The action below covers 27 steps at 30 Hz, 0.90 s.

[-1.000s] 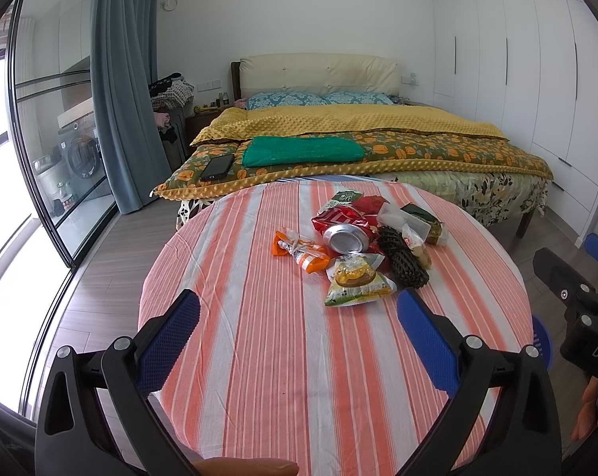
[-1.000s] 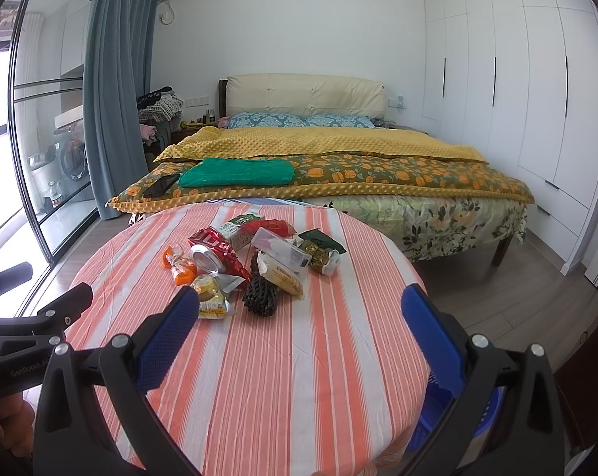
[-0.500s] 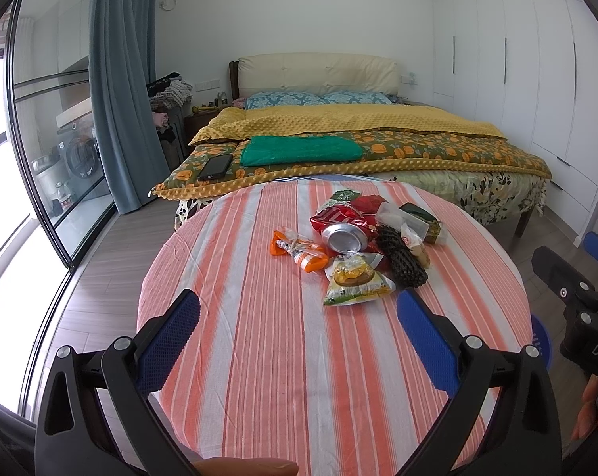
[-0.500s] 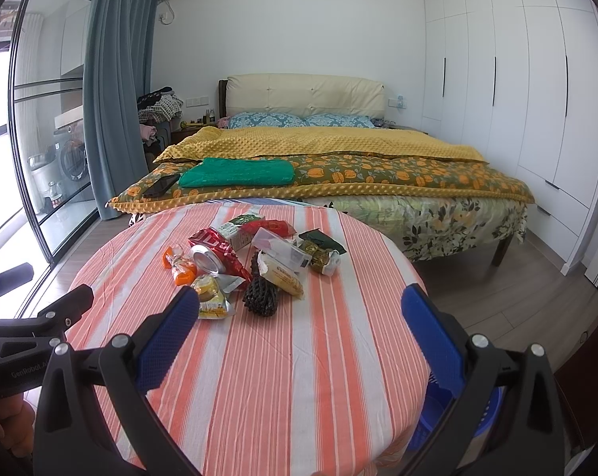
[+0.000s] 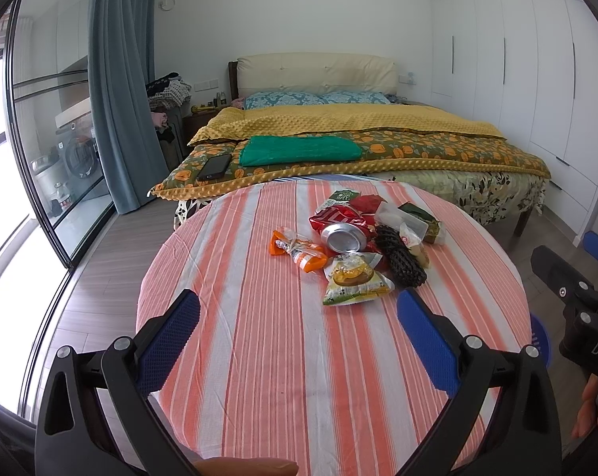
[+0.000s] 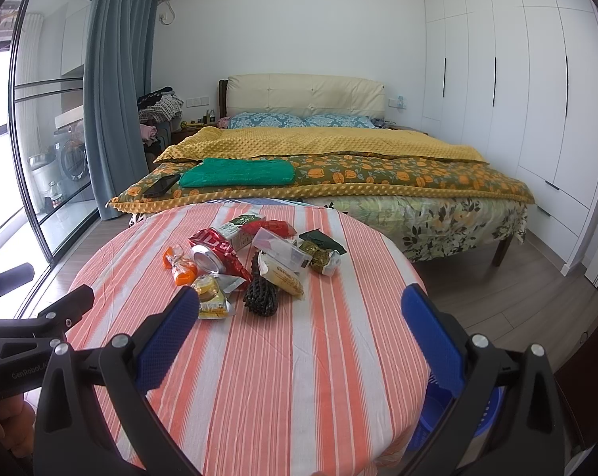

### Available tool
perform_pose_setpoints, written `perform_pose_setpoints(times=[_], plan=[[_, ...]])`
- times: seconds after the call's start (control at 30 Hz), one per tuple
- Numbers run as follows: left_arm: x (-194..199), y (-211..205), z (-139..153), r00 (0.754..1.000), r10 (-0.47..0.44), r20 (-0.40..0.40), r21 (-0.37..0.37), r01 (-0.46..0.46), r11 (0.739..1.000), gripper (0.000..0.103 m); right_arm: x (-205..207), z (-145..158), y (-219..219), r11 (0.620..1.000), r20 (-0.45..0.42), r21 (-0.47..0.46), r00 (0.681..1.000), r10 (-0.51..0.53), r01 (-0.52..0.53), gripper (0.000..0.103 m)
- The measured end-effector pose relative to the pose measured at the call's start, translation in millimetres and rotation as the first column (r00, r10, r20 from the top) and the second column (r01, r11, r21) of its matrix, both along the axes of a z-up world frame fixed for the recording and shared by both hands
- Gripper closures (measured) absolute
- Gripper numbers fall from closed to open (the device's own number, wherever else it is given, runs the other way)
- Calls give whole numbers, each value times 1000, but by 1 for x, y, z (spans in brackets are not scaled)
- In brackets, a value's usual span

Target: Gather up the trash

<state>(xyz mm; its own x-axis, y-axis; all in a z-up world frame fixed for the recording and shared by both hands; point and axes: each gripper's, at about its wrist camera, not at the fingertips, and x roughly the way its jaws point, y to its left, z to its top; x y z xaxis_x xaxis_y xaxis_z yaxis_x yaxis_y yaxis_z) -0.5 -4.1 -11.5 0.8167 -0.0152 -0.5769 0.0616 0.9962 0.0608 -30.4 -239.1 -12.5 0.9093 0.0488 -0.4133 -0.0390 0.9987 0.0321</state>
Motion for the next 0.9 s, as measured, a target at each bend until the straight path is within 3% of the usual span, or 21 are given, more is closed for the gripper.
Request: perform_pose_setpoints(times=[0.6,0.9], plan=[[8,-3,-15,1000,1,-21,-1,-1,1000,4,1,0,-1,1000,-5,0,1000,-5,5,5],[44,0,-62,976,-90,-198,-73,76,994,4,17,-29,-10,1000,-80,12,996,-26,27,5]])
